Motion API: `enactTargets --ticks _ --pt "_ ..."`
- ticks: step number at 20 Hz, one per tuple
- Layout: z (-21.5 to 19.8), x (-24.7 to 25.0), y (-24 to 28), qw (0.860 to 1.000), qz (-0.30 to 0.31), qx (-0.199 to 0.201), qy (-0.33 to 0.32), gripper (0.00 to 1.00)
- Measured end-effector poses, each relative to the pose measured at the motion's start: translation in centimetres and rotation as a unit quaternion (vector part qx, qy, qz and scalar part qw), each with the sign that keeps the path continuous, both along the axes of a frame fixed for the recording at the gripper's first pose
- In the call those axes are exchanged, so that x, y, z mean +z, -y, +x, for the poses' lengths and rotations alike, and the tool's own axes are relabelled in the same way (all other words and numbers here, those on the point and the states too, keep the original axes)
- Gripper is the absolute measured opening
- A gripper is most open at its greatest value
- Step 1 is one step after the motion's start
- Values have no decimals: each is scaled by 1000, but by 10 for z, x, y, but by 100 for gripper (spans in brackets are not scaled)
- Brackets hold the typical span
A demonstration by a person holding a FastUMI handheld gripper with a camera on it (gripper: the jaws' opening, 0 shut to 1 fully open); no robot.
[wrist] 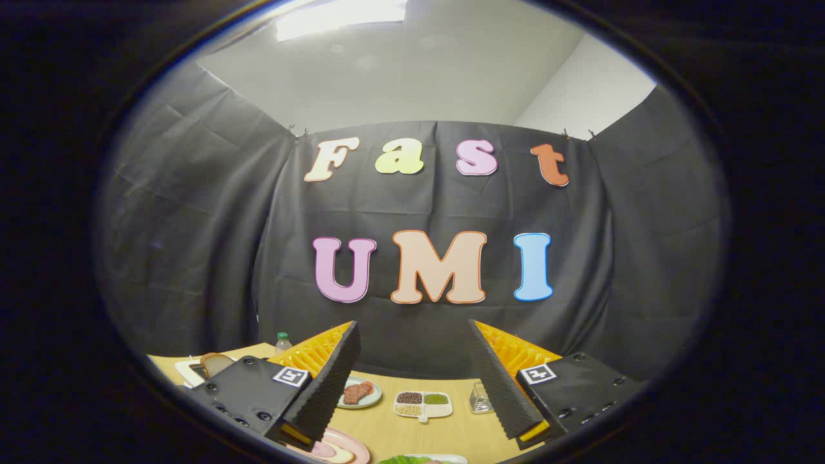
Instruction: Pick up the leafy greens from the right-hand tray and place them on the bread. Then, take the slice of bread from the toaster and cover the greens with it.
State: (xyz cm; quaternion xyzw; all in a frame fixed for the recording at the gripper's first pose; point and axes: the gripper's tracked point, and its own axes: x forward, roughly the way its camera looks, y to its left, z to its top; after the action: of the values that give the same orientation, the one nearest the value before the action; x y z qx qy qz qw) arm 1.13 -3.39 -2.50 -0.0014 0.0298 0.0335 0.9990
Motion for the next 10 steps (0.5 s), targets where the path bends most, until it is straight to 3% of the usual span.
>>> enactTargets --ticks 6,10 --pt "-1 -41 14 996 -19 65 -59 100" --pt "-13 -87 19 983 -49 127 -124 100"
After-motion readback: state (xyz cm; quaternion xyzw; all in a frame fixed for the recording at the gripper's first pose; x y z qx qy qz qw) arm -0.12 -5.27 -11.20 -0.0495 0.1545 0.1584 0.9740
